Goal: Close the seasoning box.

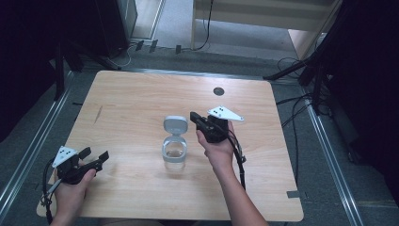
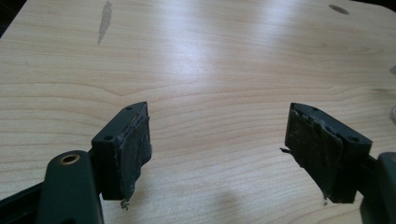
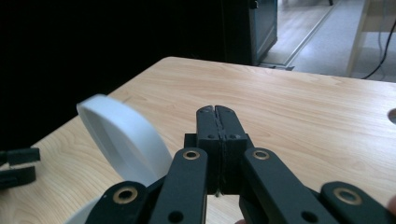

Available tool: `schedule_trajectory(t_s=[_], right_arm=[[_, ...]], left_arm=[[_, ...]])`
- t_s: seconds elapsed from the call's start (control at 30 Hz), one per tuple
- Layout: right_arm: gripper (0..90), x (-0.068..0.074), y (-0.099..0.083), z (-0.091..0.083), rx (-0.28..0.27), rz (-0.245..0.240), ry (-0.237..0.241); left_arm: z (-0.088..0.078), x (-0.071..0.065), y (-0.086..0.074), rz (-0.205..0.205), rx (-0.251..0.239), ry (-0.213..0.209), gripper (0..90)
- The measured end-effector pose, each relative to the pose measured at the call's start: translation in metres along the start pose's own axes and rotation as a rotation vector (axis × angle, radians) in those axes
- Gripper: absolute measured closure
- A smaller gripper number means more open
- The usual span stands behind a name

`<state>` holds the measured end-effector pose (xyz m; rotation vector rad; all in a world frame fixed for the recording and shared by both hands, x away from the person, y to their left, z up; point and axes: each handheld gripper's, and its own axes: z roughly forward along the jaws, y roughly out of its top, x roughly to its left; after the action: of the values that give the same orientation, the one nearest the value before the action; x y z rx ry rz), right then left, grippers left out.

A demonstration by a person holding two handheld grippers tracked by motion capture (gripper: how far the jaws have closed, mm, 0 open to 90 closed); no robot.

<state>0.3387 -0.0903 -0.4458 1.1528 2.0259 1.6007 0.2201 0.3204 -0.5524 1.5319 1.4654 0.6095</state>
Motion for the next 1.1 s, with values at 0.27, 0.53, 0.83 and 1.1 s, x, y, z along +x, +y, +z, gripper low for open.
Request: schedule_trajectory(t_s=[0.27,0.53,0.83,1.1], right_arm=[[90.0,0.013,0.005,-0.004,-0.006,-0.039,0.065],[88.9,0.018,-0.004,-0.024,-0.005,-0.076,0.078],[12.9,-0.003,-0.006,-0.042,0.001,-0.015,-0.01],[13.7,-0.026,-0.023,-0.061,0.025,-0.003,-0.08]], left_arm=[[0.002,0.0,0.001,0.004,0.005,0.002,23.6],[0.002,0.0,0.001,0.002,0.0,0.006,23.6],[0.002,-0.001,0.001,0.01,0.002,0.007,23.6],[0.001,-0.001,0.001,0.01,0.008,0.007,23.6]])
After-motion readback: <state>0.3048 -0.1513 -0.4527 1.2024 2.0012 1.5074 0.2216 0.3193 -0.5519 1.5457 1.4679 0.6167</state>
